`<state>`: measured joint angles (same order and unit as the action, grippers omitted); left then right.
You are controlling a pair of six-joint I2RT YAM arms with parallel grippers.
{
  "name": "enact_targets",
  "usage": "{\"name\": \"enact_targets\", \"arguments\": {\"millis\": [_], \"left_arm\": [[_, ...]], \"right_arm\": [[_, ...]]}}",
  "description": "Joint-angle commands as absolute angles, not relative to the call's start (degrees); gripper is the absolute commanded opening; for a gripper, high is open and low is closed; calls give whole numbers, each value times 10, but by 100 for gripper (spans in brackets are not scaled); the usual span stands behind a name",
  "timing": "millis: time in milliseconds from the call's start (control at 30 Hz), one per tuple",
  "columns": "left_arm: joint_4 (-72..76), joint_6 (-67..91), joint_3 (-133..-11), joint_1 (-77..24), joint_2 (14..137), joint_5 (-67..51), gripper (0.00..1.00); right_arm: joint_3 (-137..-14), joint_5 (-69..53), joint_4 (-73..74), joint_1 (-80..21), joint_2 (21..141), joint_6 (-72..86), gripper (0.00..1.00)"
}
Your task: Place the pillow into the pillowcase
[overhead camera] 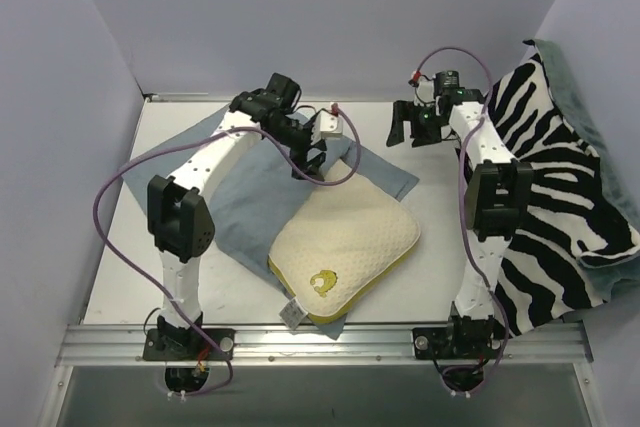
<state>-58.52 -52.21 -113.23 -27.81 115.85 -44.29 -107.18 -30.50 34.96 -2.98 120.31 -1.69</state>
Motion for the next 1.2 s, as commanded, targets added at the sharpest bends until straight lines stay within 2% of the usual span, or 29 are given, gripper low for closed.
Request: {"name": "enact_targets", "arguments": {"millis": [0, 200, 300, 333, 400, 433, 500, 533, 600, 633, 667, 700, 733, 767, 867, 900, 1167], "left_arm": [[-608, -626, -1211, -336, 1211, -492, 97], [-608, -699, -1302, -389, 1313, -476, 98], [-613, -755, -1297, -410, 1333, -466, 97], [-619, -777, -1294, -415, 1338, -454, 97], [-619, -794, -1285, -420, 1358, -439, 97], [-620, -795, -1287, -422, 1367, -414, 97], [-620, -788, -1294, -421, 1396, -384, 96], [-627, -785, -1301, -417, 1405, -360, 95], [-642, -794, -1310, -413, 1426, -338, 76], [-662, -797, -1317, -412, 1430, -324, 60], [-674, -800, -1331, -409, 1435, -308, 33], [-683, -786, -1337, -405, 1434, -302, 16], [-692, -774, -1342, -402, 1430, -299, 4], [-691, -760, -1345, -389, 1417, -286, 0], [-684, -683, -1367, -360, 1385, -259, 0], [-672, -621, -1375, -355, 1377, -217, 0], [-549, -544, -1333, -272, 1334, 51, 0]], "right_arm": [[-1115, -219, 414, -61, 1276, -74, 83], [-1131, -170, 458, -99, 1325, -113, 85], [-1107, -182, 482, -114, 1330, -126, 81], [-1103, -186, 489, -116, 1338, -127, 77], [-1111, -201, 512, -122, 1350, -121, 65], [-1120, -205, 521, -122, 1363, -114, 45], [-1135, -230, 551, -124, 1374, -108, 26], [-1134, -237, 558, -124, 1374, -108, 13], [-1106, -261, 568, -120, 1362, -112, 0], [-1091, -272, 568, -115, 1343, -114, 0], [-1078, -279, 570, -113, 1334, -115, 0], [-1051, -293, 570, -110, 1323, -116, 0], [-1039, -297, 572, -105, 1300, -119, 0], [-1026, -299, 574, -101, 1288, -121, 0], [-970, -303, 580, -90, 1241, -134, 0], [-958, -302, 583, -86, 1231, -143, 0], [-864, -299, 664, -45, 1140, -234, 0]]}}
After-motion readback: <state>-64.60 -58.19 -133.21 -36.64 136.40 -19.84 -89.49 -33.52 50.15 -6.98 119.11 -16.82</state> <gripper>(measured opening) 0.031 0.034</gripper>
